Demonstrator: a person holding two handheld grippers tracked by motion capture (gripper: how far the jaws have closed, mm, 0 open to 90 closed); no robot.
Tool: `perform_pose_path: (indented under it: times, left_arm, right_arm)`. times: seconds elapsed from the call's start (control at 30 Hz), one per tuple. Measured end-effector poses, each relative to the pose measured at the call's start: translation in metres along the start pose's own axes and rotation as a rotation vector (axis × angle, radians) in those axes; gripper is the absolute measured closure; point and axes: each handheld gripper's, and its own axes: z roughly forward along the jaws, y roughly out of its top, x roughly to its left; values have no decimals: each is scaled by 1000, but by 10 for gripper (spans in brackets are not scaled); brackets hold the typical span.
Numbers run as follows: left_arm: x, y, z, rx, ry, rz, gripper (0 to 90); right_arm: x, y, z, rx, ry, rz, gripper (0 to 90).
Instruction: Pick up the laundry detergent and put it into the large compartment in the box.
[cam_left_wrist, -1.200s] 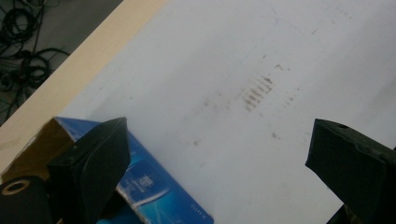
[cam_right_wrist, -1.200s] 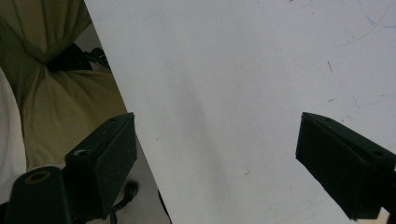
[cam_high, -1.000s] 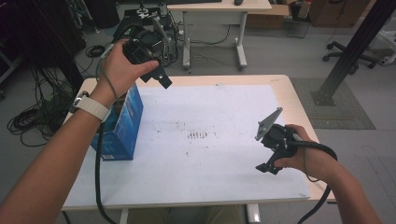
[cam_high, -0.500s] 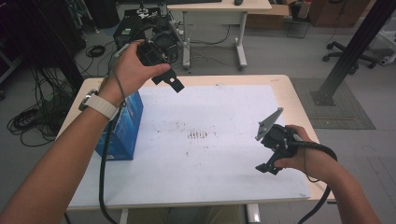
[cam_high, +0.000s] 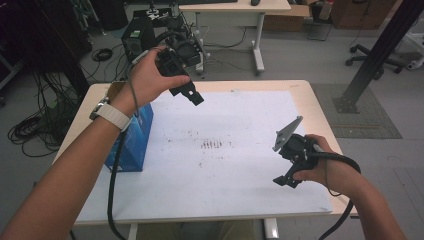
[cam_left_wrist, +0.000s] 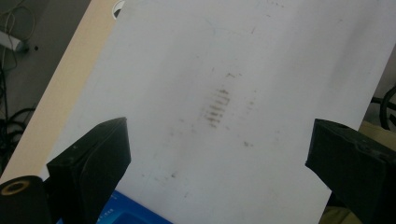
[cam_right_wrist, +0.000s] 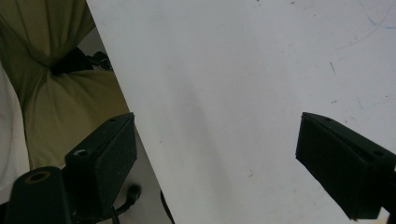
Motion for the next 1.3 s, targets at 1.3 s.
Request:
perform_pose_path:
  times: [1.3]
  left_arm:
    - [-19,1,20,36,21,96,71]
  right_arm:
    - [1,0,5,-6,3,5,128]
